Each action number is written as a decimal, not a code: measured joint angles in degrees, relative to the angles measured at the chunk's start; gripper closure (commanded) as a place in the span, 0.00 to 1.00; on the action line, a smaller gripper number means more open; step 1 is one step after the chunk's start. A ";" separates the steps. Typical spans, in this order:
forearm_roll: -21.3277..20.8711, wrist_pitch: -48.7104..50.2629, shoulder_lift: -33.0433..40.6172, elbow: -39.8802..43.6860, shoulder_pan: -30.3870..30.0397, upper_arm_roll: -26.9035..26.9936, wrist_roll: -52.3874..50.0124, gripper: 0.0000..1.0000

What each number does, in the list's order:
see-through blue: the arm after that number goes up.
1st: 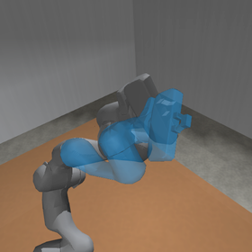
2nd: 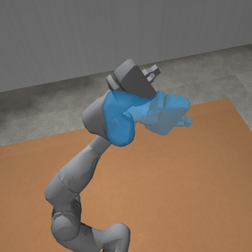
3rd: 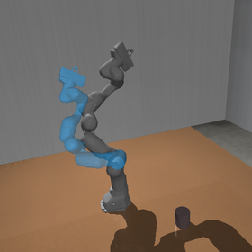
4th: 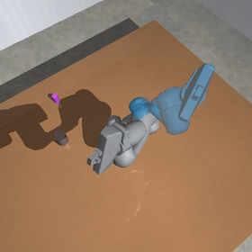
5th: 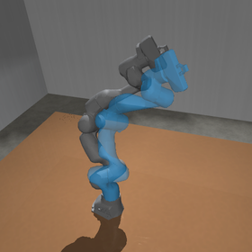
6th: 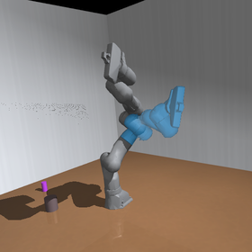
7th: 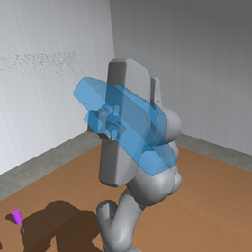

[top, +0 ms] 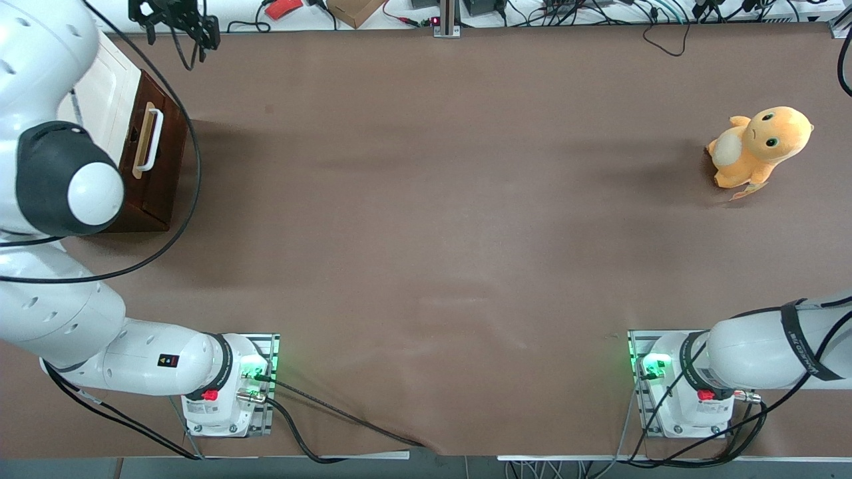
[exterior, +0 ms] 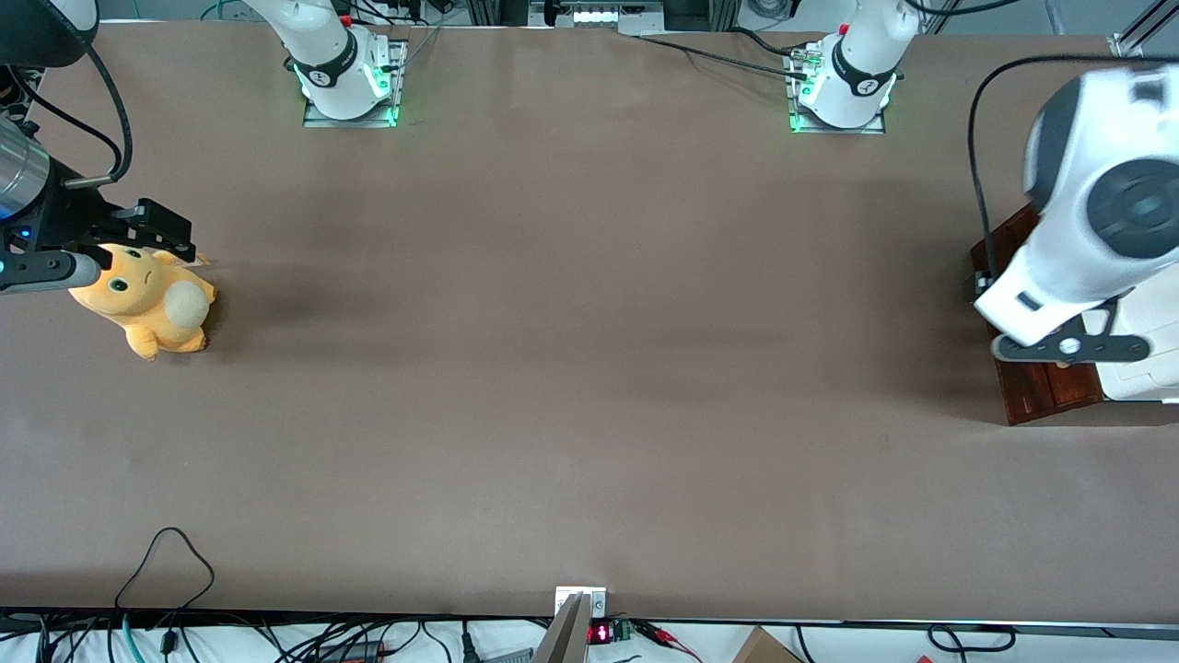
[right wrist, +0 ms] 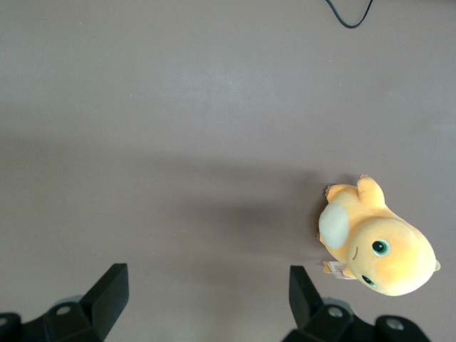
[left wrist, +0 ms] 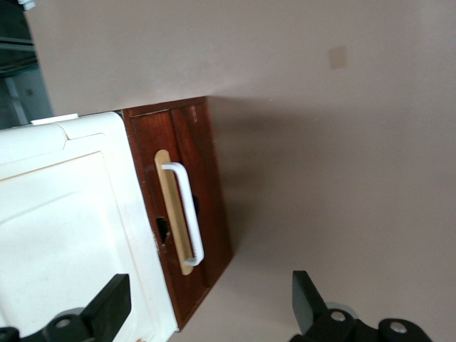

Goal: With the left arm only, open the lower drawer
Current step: 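Lower the open left gripper toward the lower drawer's white handle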

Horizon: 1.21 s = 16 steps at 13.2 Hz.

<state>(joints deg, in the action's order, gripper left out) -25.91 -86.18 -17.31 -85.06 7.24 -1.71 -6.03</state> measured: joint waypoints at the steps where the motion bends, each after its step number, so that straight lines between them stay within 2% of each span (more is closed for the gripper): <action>1: -2.52 0.35 -1.11 -0.33 0.85 -0.05 -0.31 0.00; 4: -8.89 0.71 -3.77 -1.93 3.14 -0.25 -1.76 0.00; 7: -12.23 0.71 -5.01 -3.29 3.35 -0.20 -2.04 0.00; 9: -15.95 0.71 -5.53 -5.17 3.55 -0.21 -2.41 0.00; 16: -25.00 3.94 -9.94 -8.14 7.35 -0.36 -7.41 0.00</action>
<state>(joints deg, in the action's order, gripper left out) -50.91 -82.24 -27.26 -93.20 14.59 -2.08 -13.43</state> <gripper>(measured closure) 0.000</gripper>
